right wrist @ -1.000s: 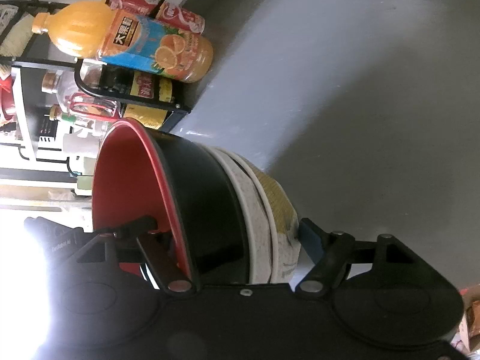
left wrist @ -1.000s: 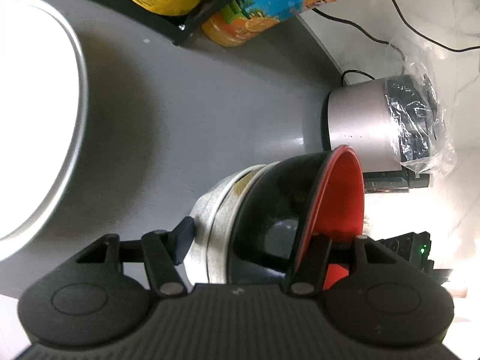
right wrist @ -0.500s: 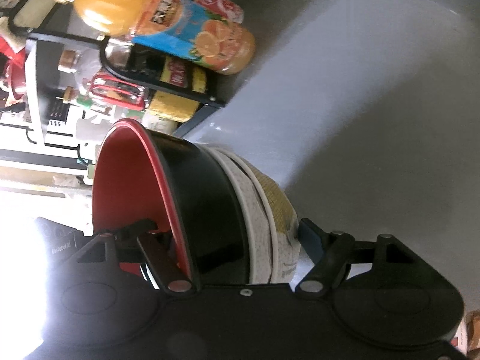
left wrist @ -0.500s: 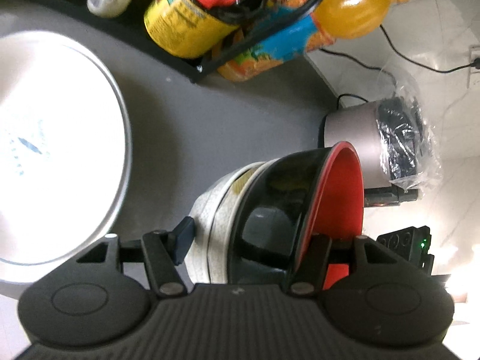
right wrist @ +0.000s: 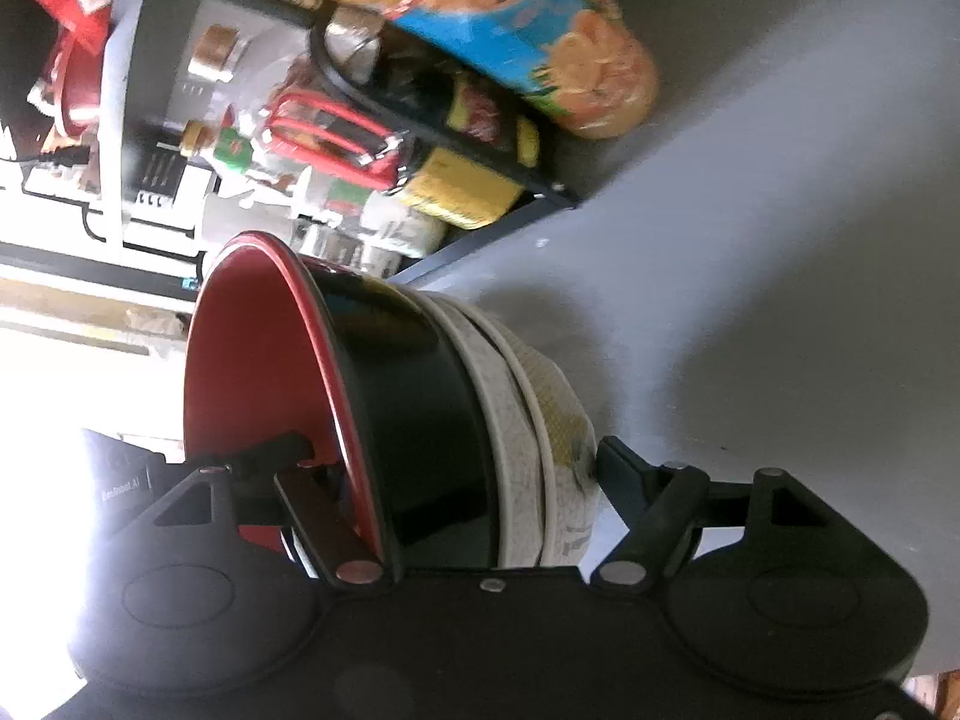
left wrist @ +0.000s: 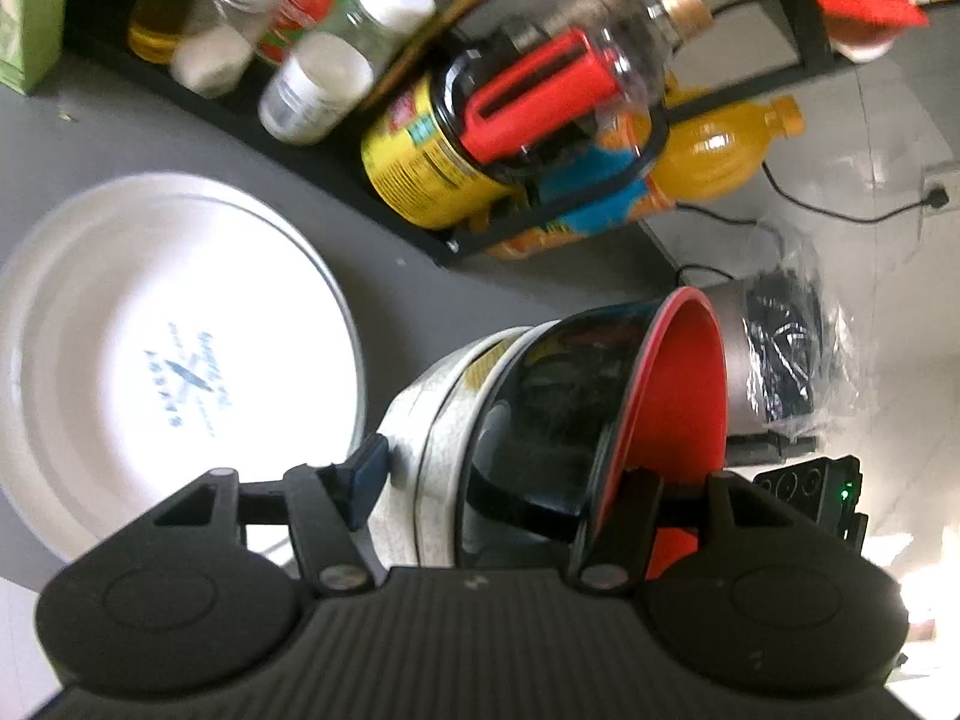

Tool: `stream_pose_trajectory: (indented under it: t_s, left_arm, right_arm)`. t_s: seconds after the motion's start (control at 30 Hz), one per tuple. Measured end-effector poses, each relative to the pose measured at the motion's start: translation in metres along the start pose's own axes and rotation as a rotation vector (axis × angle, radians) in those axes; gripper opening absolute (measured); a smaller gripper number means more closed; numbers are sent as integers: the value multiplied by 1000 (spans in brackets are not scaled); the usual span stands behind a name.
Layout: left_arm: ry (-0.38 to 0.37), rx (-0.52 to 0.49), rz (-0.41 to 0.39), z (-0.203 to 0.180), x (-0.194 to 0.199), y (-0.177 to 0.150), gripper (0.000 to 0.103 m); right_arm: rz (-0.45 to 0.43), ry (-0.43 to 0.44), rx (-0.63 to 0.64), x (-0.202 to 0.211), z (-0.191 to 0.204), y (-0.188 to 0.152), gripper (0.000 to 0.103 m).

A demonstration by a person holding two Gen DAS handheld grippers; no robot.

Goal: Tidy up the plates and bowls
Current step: 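Carry the red-topped bowl stack with both tools toward the plate stack, then lower the bowl stack onto the plate stack and open both tools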

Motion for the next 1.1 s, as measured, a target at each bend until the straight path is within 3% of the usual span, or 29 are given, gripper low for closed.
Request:
stream_pose_trajectory:
  t_s: [0.57, 1.1]
  left_arm:
    - [4, 67, -75, 67, 64, 22, 59]
    - [-13, 108, -50, 110, 70, 45, 58]
  right_arm:
    - [86, -8, 65, -73, 67, 18, 73]
    - [150, -50, 27, -125, 84, 17, 73]
Point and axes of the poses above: each gripper's, at about its wrist camera, not at the fingertips, and x roughly against the way its jaws point, z to its left, y to its top, the point moved 2 cm from there along -x, roughly the way its jaws point, and after that the axes turned 14 degrees about z, right-handed, at the moved point
